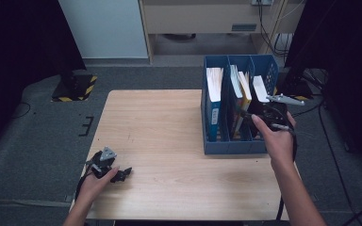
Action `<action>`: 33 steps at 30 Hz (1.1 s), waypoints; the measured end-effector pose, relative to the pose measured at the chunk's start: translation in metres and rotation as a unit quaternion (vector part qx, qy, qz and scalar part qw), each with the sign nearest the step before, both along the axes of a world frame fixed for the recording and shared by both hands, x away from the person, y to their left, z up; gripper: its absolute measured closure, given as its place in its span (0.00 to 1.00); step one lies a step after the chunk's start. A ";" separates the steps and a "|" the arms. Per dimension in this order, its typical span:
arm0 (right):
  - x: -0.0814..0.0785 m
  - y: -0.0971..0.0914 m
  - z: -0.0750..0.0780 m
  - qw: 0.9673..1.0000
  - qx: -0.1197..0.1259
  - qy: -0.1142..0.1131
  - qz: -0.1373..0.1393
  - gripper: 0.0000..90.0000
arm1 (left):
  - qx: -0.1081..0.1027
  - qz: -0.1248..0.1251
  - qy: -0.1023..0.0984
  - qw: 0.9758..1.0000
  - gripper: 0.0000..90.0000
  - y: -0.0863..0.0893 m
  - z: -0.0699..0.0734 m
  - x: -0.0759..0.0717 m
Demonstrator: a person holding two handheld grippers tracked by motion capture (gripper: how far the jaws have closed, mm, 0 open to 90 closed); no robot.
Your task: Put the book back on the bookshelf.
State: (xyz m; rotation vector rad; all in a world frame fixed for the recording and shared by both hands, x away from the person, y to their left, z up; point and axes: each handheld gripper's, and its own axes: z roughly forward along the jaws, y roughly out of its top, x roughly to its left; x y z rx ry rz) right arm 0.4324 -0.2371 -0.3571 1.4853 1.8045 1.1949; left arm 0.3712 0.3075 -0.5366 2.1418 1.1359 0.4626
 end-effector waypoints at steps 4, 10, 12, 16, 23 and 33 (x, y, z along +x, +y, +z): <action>-0.006 -0.001 -0.003 1.000 0.004 -0.004 0.001 0.08 | 0.000 0.000 0.000 1.000 0.00 0.000 0.000 0.000; -0.019 0.002 -0.010 1.000 -0.005 -0.007 0.007 0.08 | 0.000 0.000 0.000 1.000 0.00 0.000 0.000 0.000; -0.023 0.003 -0.014 1.000 -0.010 -0.007 0.010 0.08 | 0.000 0.000 0.000 1.000 0.00 0.000 0.000 0.000; -0.031 0.006 -0.021 1.000 -0.013 -0.003 0.015 0.08 | 0.000 0.000 0.000 1.000 0.00 0.000 0.000 0.000; -0.044 0.009 -0.036 1.000 -0.018 0.003 0.025 0.08 | 0.000 0.000 0.000 1.000 0.00 0.000 0.000 0.000; -0.057 0.014 -0.065 0.999 -0.029 0.018 0.038 0.08 | 0.000 0.000 0.000 1.000 0.00 0.000 0.000 0.000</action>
